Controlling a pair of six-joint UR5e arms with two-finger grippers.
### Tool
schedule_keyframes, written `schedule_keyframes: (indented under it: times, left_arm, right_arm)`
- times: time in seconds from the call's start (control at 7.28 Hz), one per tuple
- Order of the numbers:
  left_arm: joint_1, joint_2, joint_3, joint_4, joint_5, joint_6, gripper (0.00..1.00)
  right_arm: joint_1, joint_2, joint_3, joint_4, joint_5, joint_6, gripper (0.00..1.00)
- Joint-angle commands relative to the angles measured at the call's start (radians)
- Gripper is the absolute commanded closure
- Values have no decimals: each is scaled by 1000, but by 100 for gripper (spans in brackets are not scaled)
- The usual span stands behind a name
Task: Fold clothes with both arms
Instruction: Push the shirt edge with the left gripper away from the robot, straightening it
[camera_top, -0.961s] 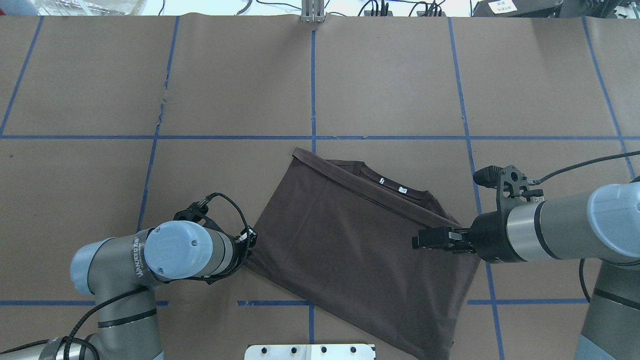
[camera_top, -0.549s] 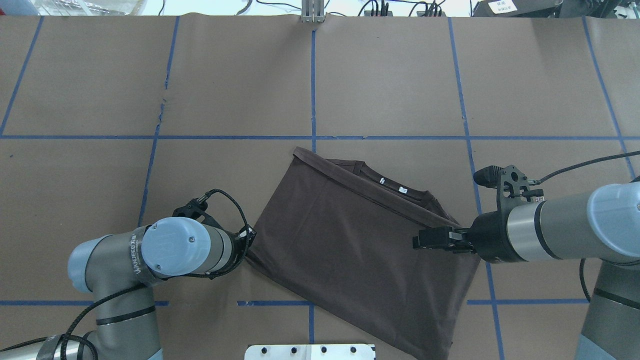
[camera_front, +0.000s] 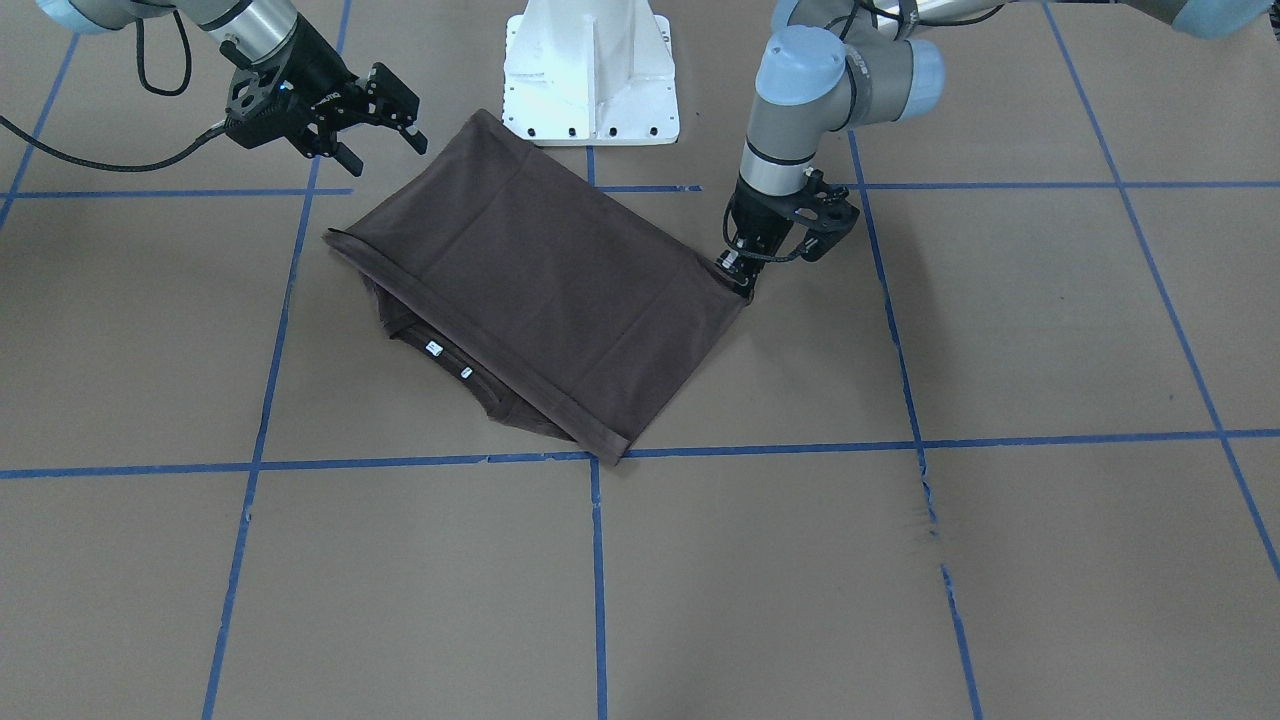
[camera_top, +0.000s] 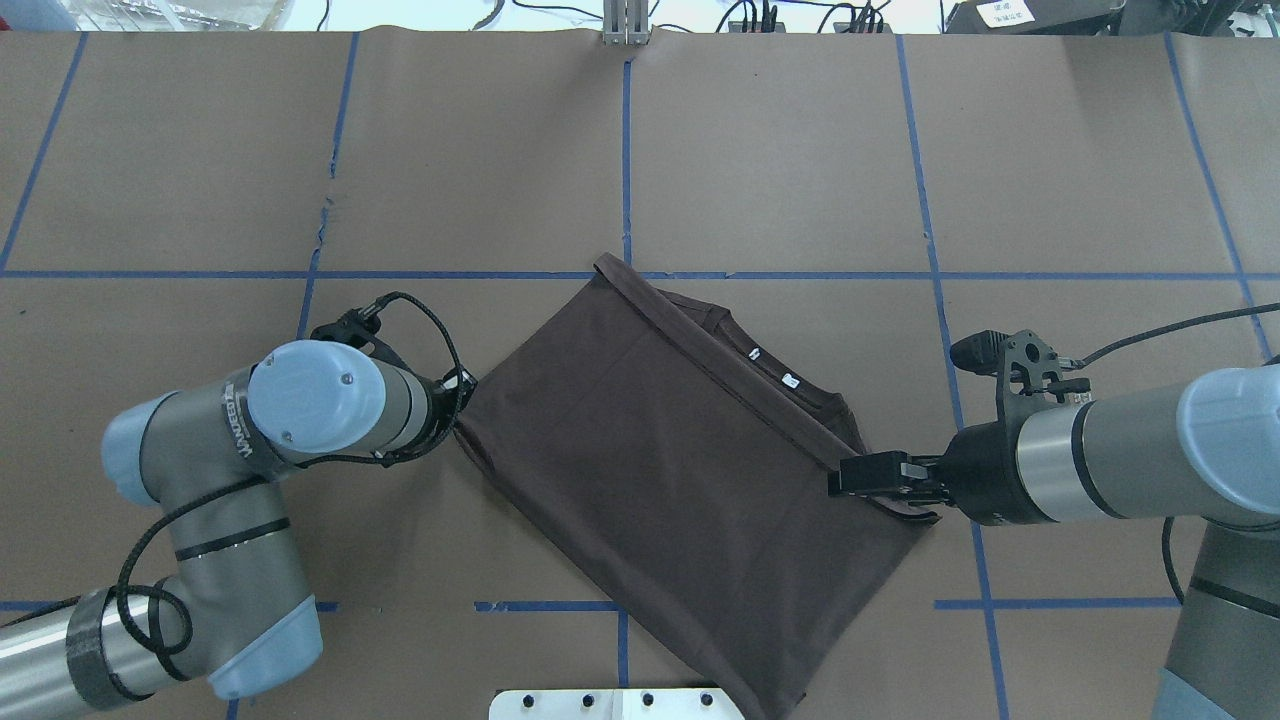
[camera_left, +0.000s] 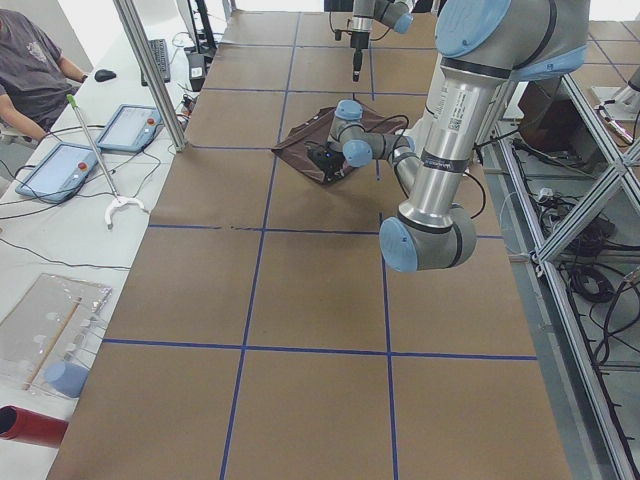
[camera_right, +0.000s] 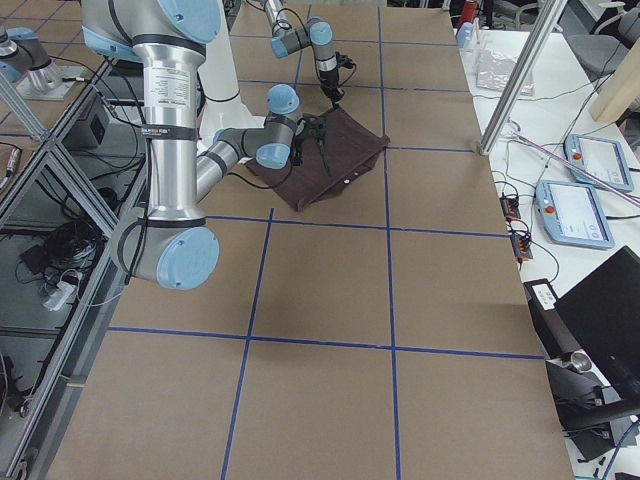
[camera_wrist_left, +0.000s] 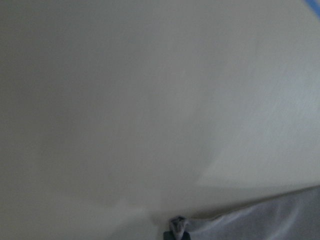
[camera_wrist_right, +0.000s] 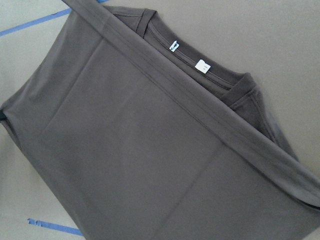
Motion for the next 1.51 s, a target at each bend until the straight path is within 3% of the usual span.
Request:
schedule_keyframes:
  times: [0.0, 0.27, 0.69, 1.1, 1.24, 1.37]
  left_arm:
    - [-143, -158, 192, -16, 0, 133, 100]
    - [-231, -262, 401, -172, 2, 278, 100]
    - [-240, -523, 799, -408, 63, 369, 100]
    - [-240, -521, 859, -528, 65, 498, 100]
    - [-243, -516, 859, -528, 66, 507, 2]
    - [-259, -508, 857, -533, 78, 520, 0]
  right_arm:
    - [0, 1, -1, -1, -7, 1, 0]
    - [0, -2, -1, -1, -7, 2, 0]
    - [6, 3, -9, -1, -9, 2, 0]
    - [6, 4, -9, -1, -12, 2, 0]
    - [9, 3, -9, -1, -12, 2, 0]
    - [18, 3, -11, -1, -10, 2, 0]
